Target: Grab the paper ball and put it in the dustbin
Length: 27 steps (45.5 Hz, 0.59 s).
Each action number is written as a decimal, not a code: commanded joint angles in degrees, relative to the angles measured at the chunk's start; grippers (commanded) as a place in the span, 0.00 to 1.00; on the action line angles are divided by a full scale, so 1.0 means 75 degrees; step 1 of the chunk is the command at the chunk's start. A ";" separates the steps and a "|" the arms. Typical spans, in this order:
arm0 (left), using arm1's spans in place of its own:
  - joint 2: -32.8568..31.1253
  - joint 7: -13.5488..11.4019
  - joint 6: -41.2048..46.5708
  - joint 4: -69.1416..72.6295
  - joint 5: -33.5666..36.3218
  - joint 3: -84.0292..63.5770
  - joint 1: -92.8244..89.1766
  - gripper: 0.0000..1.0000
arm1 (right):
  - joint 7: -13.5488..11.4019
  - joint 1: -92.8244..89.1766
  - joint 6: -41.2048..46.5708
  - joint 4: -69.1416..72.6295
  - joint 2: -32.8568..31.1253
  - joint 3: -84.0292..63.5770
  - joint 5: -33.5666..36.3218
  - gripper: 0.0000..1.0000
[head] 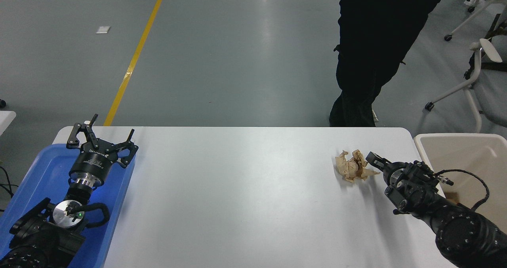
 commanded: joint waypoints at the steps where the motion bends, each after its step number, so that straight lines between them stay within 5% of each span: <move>1: 0.0000 0.0001 0.0000 0.0000 -0.0005 0.0000 0.0000 0.99 | 0.0001 0.0182 0.0017 0.0063 -0.0125 0.0161 -0.0005 1.00; 11: 0.0000 0.0001 0.0000 0.0000 0.0007 0.0000 0.0000 0.99 | -0.0023 0.0662 0.0076 0.0799 -0.0207 0.0161 0.0018 1.00; 27: 0.0000 0.0001 0.0000 0.0000 -0.0005 0.0000 0.0000 0.99 | -0.0023 0.3086 0.0228 0.5298 -0.2117 -0.1161 -0.0005 1.00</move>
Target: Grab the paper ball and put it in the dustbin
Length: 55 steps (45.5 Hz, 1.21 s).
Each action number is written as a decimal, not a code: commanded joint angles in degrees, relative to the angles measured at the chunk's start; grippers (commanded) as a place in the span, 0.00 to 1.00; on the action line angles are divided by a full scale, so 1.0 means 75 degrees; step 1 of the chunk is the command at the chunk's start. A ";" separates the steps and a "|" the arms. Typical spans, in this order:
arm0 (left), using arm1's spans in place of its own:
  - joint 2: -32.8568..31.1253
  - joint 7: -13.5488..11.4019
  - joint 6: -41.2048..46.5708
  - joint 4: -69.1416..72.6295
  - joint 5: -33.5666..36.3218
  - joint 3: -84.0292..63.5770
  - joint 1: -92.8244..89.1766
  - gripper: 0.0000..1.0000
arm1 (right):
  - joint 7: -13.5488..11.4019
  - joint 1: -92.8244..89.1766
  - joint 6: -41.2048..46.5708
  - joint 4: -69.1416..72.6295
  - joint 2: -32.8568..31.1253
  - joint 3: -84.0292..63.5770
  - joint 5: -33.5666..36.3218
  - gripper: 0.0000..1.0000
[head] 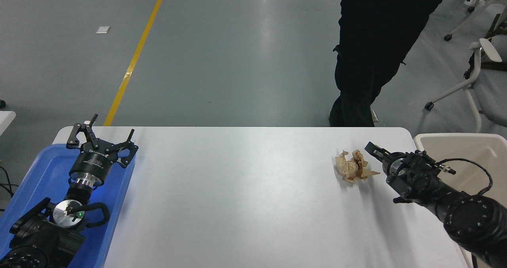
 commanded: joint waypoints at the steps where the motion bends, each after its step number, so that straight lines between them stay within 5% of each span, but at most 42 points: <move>1: 0.0000 0.0000 0.0000 0.0000 0.0007 0.0010 0.0001 0.99 | -0.0004 0.1712 0.0151 0.2781 -0.0949 -0.1251 0.0008 1.00; 13: 0.0000 0.0000 0.0000 0.0000 -0.0004 0.0010 0.0001 0.99 | -0.0004 0.4104 0.1028 0.4905 -0.1231 -0.2823 0.0020 1.00; 33: 0.0000 0.0000 0.0000 0.0000 -0.0004 0.0010 0.0013 0.99 | -0.0004 0.7479 0.6550 0.5269 -0.0868 -0.3046 0.0465 1.00; 55: 0.0000 0.0000 0.0000 0.0000 -0.0004 0.0010 0.0013 0.99 | -0.0004 0.9637 0.6550 0.5726 0.0047 -0.4007 0.0500 1.00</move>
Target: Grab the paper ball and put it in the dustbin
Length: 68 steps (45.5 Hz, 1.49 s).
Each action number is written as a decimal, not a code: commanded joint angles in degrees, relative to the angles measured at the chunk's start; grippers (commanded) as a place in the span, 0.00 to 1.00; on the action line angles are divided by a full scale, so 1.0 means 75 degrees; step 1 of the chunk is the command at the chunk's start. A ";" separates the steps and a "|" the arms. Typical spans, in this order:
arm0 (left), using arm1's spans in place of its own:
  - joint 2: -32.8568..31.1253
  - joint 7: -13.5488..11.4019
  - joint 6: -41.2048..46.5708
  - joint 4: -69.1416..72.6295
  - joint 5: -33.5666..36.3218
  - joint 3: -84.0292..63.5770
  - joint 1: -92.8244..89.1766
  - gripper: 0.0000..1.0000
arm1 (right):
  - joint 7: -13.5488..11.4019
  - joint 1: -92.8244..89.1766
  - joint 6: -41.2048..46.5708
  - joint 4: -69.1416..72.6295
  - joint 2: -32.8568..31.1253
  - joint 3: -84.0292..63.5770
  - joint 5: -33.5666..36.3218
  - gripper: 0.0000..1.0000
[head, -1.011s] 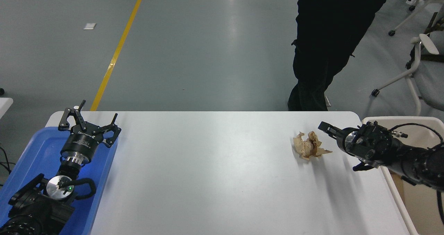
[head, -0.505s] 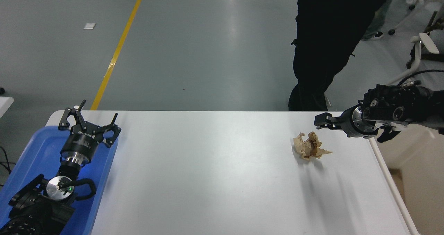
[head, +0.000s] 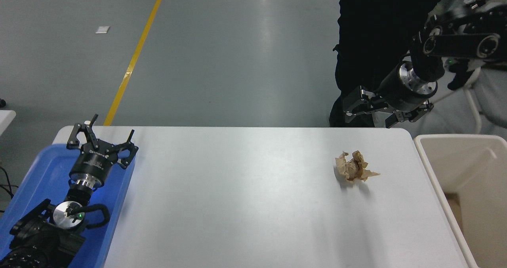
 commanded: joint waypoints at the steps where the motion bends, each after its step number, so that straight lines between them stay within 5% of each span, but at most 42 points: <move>1: -0.0002 0.0000 0.0000 -0.0001 -0.0004 -0.0010 0.0000 0.99 | -0.0001 0.0893 0.0263 0.0213 0.0507 -0.0459 0.0048 1.00; 36: -0.0002 0.0000 0.0000 -0.0001 0.0007 0.0001 0.0000 0.99 | 0.0022 -0.0113 0.0263 0.0190 0.0870 -0.0435 0.1009 1.00; 56: -0.0002 0.0000 0.0000 -0.0012 0.0007 0.0013 -0.0012 0.99 | 0.0010 -0.3136 -0.4797 0.0003 0.1198 -0.0341 0.0845 1.00; 68: -0.0002 0.0000 0.0000 -0.0001 0.0007 0.0001 -0.0012 0.99 | -0.0001 -0.5410 -0.5456 -0.1988 0.1960 -0.0330 0.0716 1.00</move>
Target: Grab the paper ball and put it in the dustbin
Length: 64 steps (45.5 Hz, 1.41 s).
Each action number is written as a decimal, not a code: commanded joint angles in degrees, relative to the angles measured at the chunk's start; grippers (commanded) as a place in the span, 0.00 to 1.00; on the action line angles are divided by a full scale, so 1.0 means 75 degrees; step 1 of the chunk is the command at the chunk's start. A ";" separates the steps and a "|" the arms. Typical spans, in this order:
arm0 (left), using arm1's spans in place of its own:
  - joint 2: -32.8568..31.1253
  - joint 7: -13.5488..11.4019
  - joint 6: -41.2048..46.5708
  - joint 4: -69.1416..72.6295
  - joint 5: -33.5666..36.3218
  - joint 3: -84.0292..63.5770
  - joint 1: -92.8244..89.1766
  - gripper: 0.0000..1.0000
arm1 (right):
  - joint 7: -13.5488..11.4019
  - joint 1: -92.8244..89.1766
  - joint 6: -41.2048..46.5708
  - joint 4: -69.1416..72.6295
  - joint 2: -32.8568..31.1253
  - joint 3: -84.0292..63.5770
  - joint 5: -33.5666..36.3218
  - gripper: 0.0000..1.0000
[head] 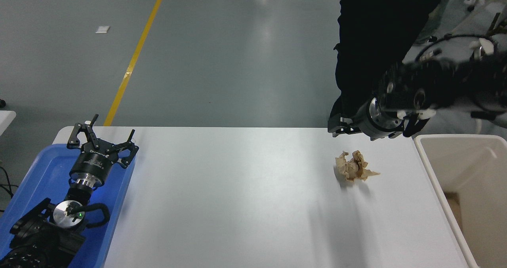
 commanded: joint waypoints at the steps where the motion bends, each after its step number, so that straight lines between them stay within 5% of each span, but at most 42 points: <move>1: 0.0000 0.0000 0.0000 0.0012 0.0000 -0.0009 0.0001 0.99 | -0.0007 -0.2050 -0.0942 -0.1536 0.0476 0.0036 -0.0058 1.00; 17: 0.0000 0.0000 0.0000 0.0012 0.0000 -0.0021 0.0001 0.99 | -0.0054 -0.3938 -0.1189 -0.3810 0.0476 0.0071 -0.0093 0.96; 26: 0.0000 0.0000 0.0000 0.0012 0.0000 -0.0021 0.0001 0.99 | -0.0324 -0.4044 -0.1212 -0.3963 0.0476 0.0036 -0.0456 0.95; 41: 0.0000 0.0000 0.0000 0.0012 -0.0012 -0.0021 0.0001 0.99 | -0.0324 -0.4641 -0.1271 -0.4654 0.0476 0.0468 -0.0526 0.89; 47: 0.0000 0.0000 0.0000 0.0012 0.0000 -0.0021 0.0001 0.99 | -0.0324 -0.4946 -0.1259 -0.4913 0.0476 0.0820 -0.0795 0.68; 56: 0.0000 0.0000 0.0000 0.0012 0.0000 -0.0021 0.0001 0.99 | -0.0347 -0.5145 -0.1259 -0.4901 0.0476 0.1102 -0.1077 0.00; 64: 0.0000 0.0000 0.0000 0.0012 0.0000 -0.0021 0.0001 0.99 | -0.0347 -0.5192 -0.1259 -0.4877 0.0476 0.1301 -0.0948 0.00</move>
